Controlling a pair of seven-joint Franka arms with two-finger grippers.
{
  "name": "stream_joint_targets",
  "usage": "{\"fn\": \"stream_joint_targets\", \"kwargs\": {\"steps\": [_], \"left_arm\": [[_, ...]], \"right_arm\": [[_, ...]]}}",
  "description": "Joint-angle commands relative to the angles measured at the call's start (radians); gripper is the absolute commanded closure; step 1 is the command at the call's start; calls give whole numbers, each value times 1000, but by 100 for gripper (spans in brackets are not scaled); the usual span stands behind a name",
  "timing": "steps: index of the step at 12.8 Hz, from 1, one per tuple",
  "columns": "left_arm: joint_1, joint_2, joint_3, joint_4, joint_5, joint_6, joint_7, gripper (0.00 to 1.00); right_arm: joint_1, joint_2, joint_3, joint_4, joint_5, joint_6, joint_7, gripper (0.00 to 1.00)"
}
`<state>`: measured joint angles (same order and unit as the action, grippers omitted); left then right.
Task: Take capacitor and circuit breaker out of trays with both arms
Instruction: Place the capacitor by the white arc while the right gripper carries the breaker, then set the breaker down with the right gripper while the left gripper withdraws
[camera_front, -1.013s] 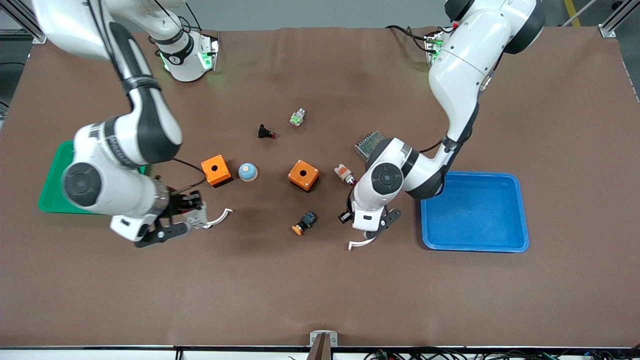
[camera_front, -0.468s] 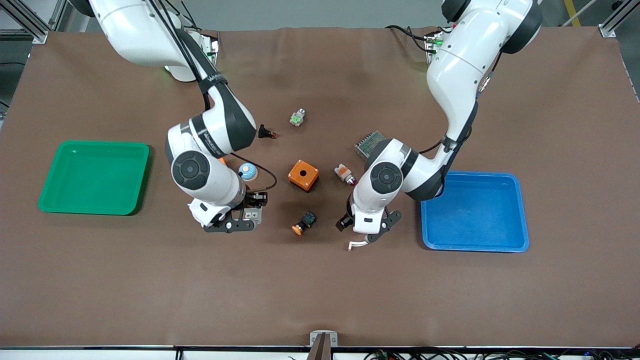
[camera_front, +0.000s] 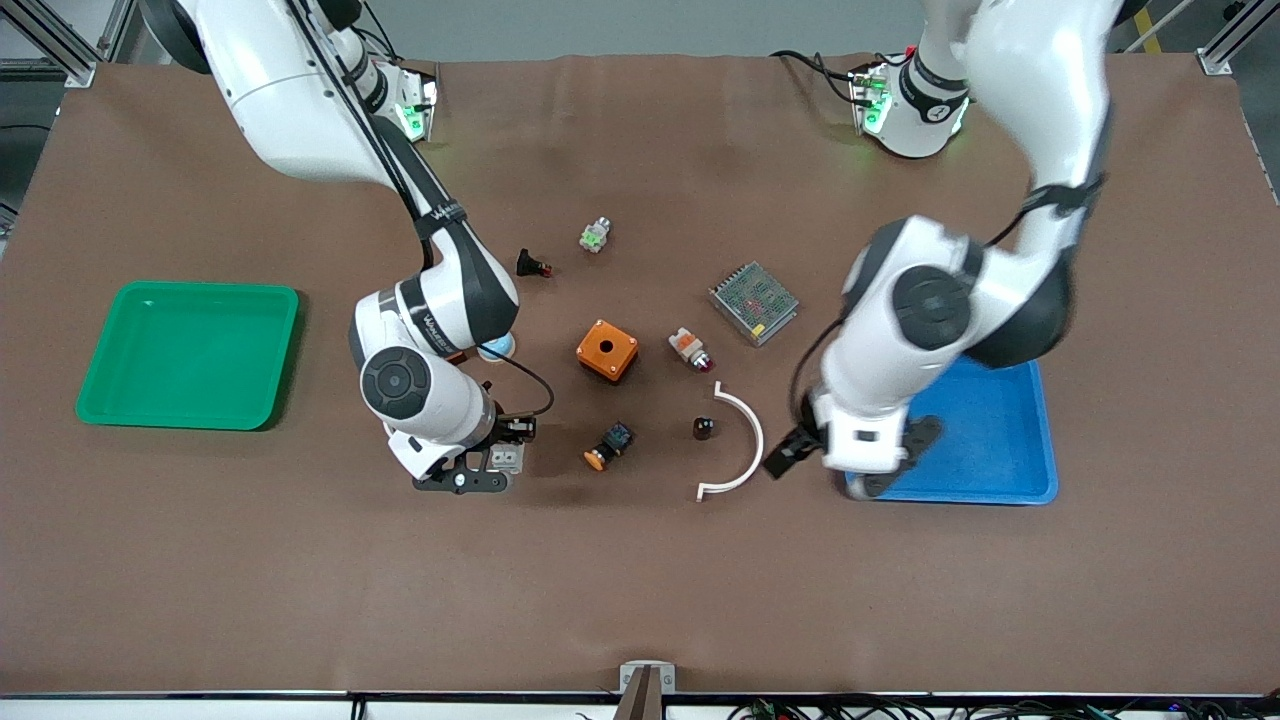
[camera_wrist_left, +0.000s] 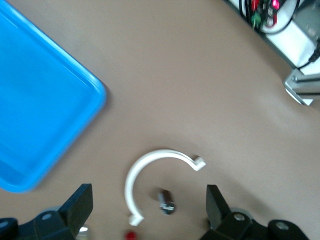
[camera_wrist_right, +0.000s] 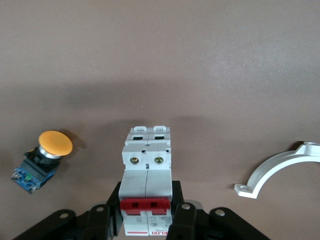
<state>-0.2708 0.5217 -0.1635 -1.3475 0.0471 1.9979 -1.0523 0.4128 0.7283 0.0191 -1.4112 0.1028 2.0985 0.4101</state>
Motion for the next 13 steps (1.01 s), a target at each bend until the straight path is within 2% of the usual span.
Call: {"fn": "stream_joint_targets", "kwargs": {"steps": [1, 8, 9, 10, 11, 13], "left_arm": [[93, -121, -7, -44, 19, -127, 220, 0], [329, -327, -11, -45, 5, -424, 891, 0], [340, -344, -11, -45, 5, -454, 906, 0], [341, -362, -10, -45, 5, -491, 907, 0], [346, -383, -11, -45, 5, -523, 907, 0], [346, -428, -10, -50, 5, -563, 902, 0]], "right_arm": [[-2, 34, 4, 32, -3, -15, 15, 88], [15, 69, 4, 24, -11, -18, 13, 84], [18, 75, 4, 24, -11, -18, 16, 76], [18, 77, 4, 26, -11, -18, 18, 42], [18, 76, 4, 26, -9, -21, 18, 0], [18, 66, 4, 32, -3, -31, 22, 0]]}}
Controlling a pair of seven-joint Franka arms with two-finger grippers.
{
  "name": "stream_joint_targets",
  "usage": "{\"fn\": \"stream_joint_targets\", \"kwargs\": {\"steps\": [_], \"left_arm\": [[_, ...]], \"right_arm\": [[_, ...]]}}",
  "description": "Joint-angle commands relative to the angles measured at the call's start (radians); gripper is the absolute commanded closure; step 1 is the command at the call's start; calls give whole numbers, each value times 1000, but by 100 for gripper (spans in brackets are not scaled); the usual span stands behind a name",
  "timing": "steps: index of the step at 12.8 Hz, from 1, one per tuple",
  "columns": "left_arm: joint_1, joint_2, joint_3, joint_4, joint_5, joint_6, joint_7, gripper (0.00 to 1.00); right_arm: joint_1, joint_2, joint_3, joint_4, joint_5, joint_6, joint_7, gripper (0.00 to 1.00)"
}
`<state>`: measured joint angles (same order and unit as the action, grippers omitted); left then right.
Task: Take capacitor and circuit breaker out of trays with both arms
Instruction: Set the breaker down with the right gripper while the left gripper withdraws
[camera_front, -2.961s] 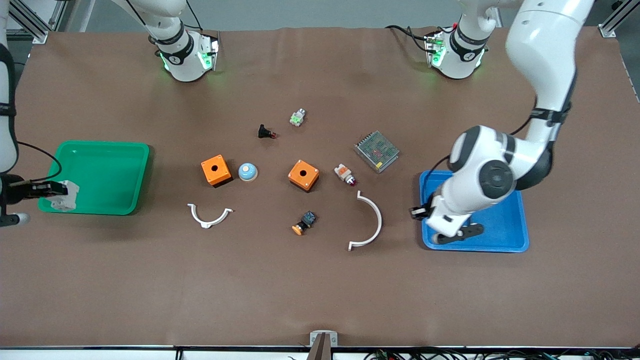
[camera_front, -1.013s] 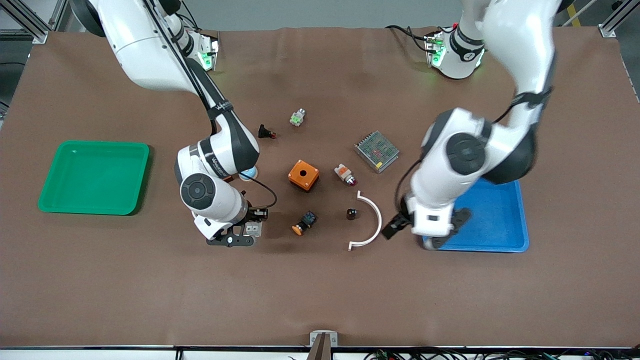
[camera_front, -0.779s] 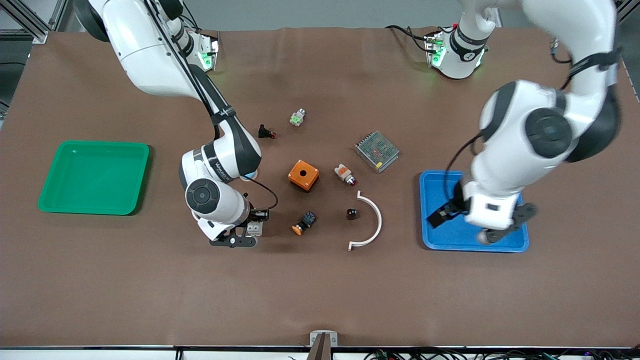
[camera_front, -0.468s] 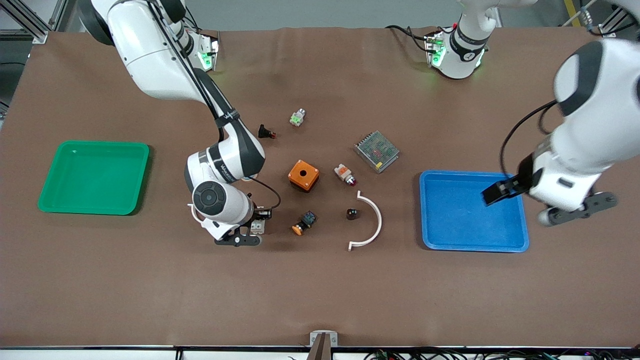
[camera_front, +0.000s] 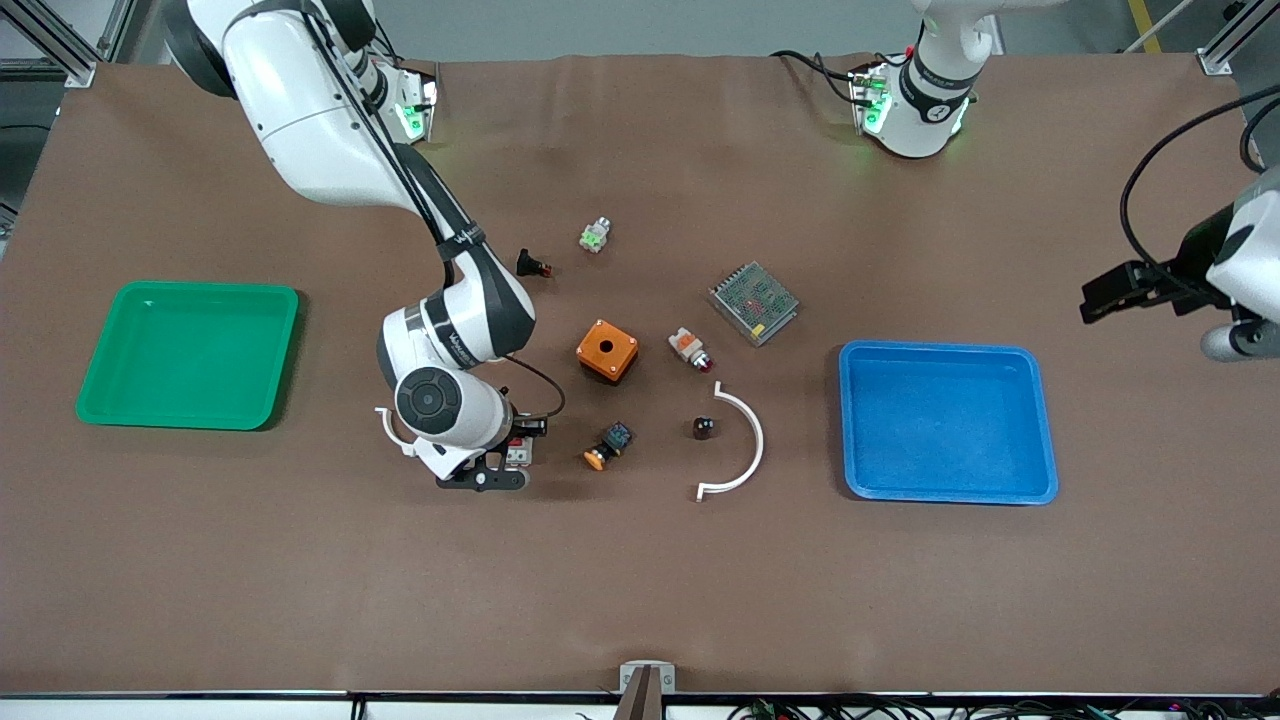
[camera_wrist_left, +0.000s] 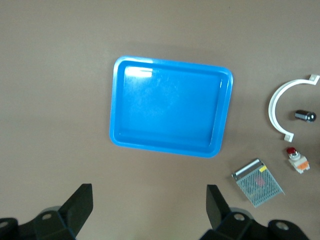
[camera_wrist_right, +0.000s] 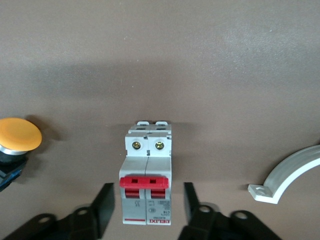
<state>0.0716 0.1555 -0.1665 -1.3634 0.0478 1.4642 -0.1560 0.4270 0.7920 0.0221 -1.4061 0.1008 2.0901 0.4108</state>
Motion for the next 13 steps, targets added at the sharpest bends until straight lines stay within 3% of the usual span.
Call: {"fn": "stream_joint_targets", "kwargs": {"steps": [1, 6, 9, 13], "left_arm": [[4, -85, -7, -46, 4, -44, 7, 0], [4, -215, 4, -189, 1, -13, 4, 0], [-81, -293, 62, -302, 0, 57, 1, 0], [-105, -307, 71, -307, -22, 67, -2, 0]], "right_arm": [[4, -14, 1, 30, 0, -42, 22, 0], [-19, -117, -11, 160, -10, -249, 20, 0], [-48, -201, -54, 184, -12, -288, 7, 0], [-86, -253, -114, 184, -23, -291, 3, 0]]}}
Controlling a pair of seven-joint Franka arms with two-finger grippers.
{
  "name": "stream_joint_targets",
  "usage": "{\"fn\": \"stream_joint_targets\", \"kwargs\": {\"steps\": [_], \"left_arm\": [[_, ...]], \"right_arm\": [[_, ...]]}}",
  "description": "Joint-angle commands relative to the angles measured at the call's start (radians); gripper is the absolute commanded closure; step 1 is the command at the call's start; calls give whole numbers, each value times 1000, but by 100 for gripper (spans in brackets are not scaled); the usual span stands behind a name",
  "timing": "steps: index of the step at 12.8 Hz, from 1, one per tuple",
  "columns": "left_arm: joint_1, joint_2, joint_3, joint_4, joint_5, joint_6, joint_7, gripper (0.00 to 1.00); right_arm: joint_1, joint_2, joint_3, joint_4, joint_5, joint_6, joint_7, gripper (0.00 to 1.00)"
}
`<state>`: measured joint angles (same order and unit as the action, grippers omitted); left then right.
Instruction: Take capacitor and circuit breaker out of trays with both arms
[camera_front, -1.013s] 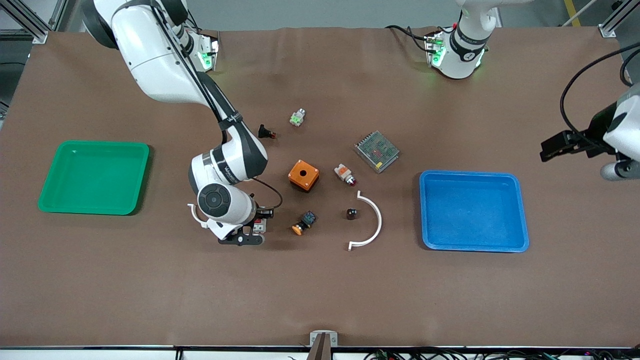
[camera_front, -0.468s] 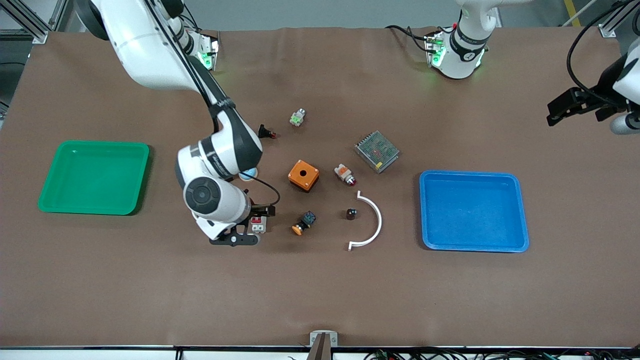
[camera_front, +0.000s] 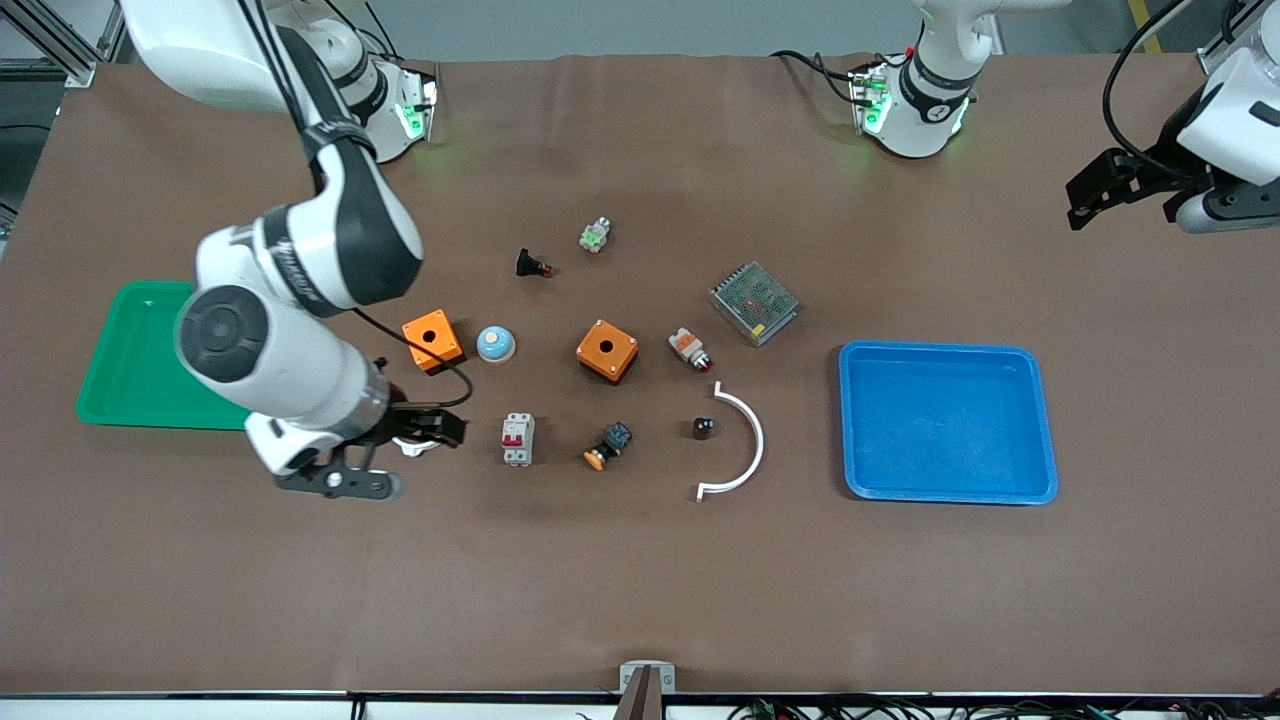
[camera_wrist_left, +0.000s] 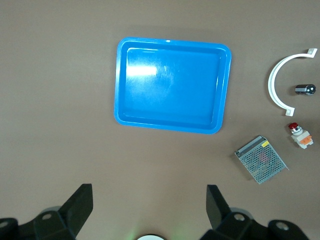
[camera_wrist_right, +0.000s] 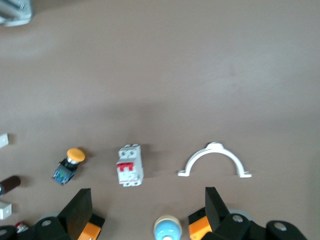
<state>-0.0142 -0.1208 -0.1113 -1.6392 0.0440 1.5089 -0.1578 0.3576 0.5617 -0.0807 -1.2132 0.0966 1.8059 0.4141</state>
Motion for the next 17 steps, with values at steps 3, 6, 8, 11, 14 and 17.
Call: {"fn": "stream_joint_targets", "kwargs": {"steps": [3, 6, 8, 11, 14, 17], "left_arm": [[-41, -26, 18, -31, -32, 22, -28, 0], [-59, -22, 18, -31, -32, 27, -40, 0], [-61, -20, 33, -22, -33, 27, -40, 0], [-50, -5, 42, -14, -56, 33, -31, 0], [-58, 4, 35, 7, -39, 36, -19, 0], [-56, 0, 33, 10, -35, 28, -17, 0]], "right_arm": [[-69, -54, -50, -11, -49, -74, -15, 0], [-88, -112, -166, -17, -78, -112, -246, 0], [-152, -146, -165, -51, -71, -99, -331, 0], [-224, -293, -93, -302, -71, 143, -415, 0], [-360, -361, 65, -333, -72, 133, -419, 0], [-365, -378, 70, -203, -71, -45, -414, 0]]}}
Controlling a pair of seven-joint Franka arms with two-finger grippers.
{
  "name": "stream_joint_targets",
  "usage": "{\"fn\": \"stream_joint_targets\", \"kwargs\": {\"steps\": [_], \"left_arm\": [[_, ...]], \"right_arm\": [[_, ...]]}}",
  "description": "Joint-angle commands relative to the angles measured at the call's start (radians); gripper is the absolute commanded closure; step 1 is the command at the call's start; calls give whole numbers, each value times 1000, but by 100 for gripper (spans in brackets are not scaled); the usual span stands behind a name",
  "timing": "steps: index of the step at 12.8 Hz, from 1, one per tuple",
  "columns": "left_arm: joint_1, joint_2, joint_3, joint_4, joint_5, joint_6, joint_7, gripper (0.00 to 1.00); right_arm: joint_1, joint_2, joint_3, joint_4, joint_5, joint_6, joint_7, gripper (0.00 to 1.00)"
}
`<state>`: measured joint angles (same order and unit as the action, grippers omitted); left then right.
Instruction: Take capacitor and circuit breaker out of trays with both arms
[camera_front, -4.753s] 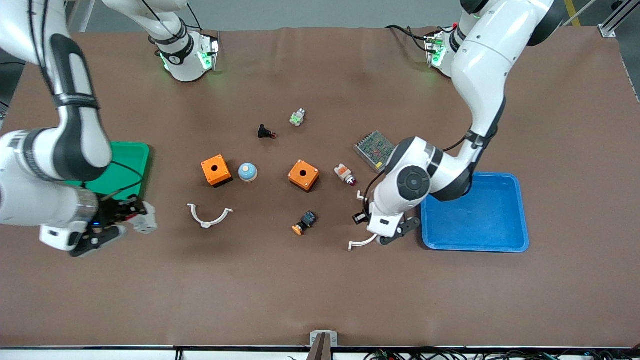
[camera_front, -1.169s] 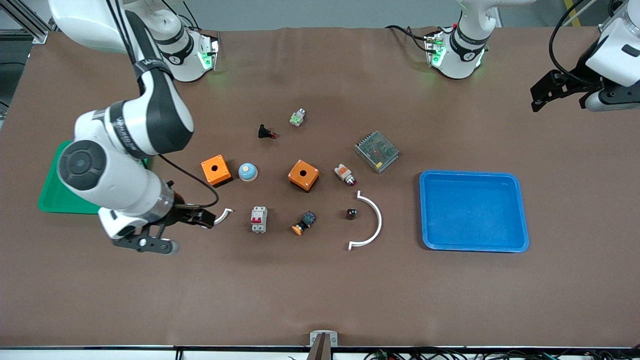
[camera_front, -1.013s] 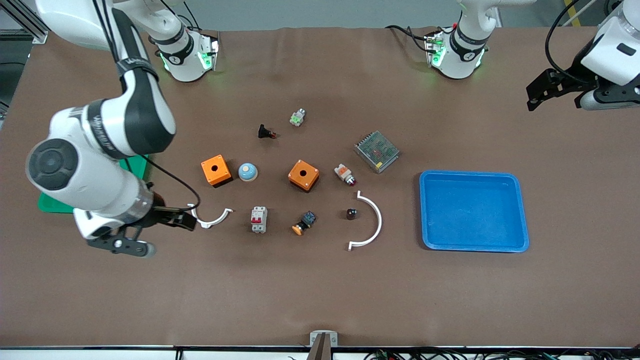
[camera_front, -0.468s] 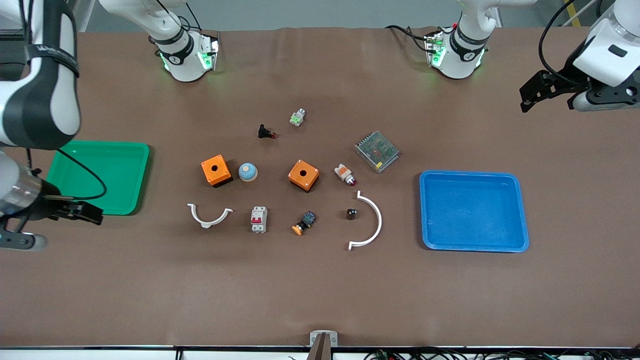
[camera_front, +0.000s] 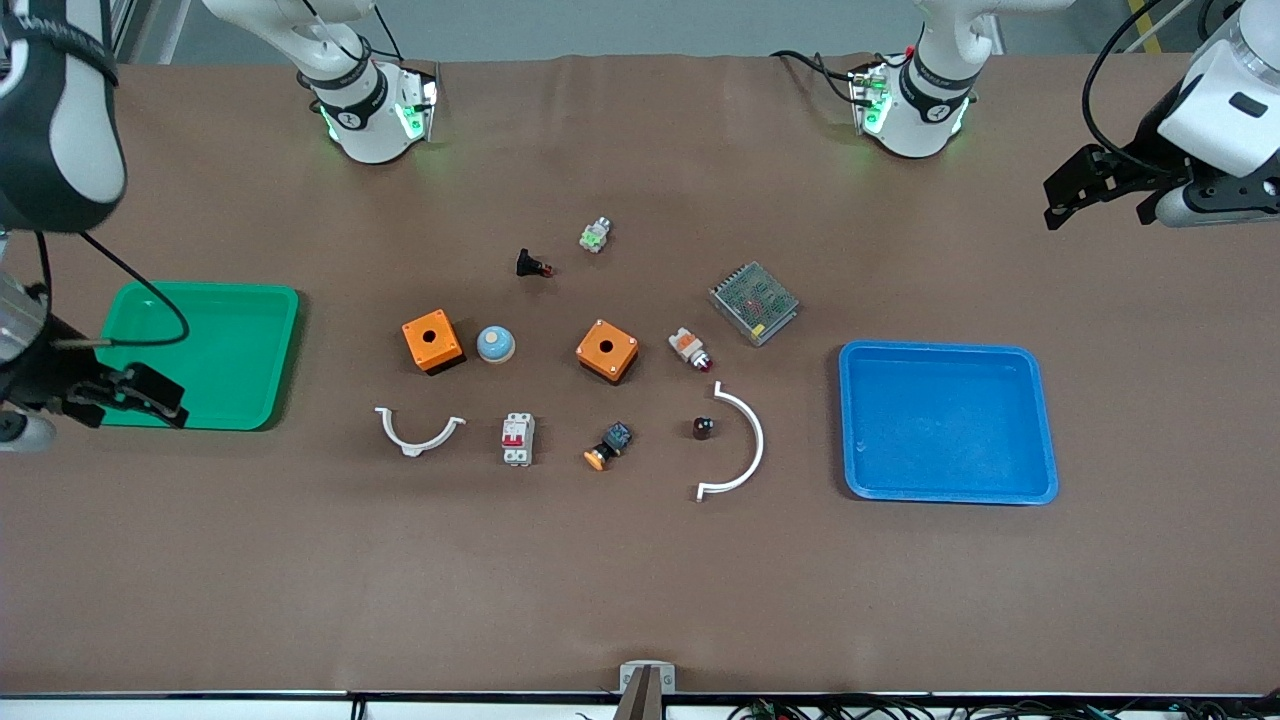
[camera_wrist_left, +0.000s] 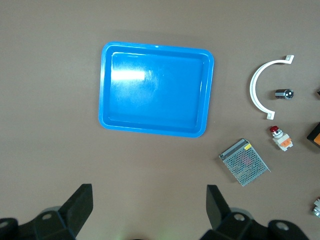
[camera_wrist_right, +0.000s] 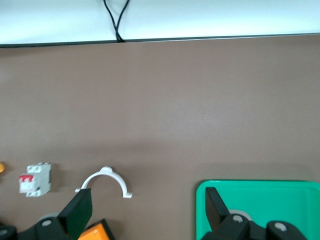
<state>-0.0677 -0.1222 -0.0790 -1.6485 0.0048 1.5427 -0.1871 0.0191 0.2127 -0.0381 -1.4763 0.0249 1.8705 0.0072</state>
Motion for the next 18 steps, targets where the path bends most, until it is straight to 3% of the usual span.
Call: {"fn": "stream_joint_targets", "kwargs": {"steps": [1, 8, 18], "left_arm": [[-3, 3, 1, 21, 4, -6, 12, 0], [0, 7, -1, 36, 3, -10, 15, 0], [0, 29, 1, 50, 4, -21, 72, 0]], "right_arm": [[-25, -29, 27, 100, 1, -185, 2, 0], [-33, -85, 27, 97, -6, -372, 28, 0], [-31, -150, 29, 62, -2, -399, 13, 0]]}}
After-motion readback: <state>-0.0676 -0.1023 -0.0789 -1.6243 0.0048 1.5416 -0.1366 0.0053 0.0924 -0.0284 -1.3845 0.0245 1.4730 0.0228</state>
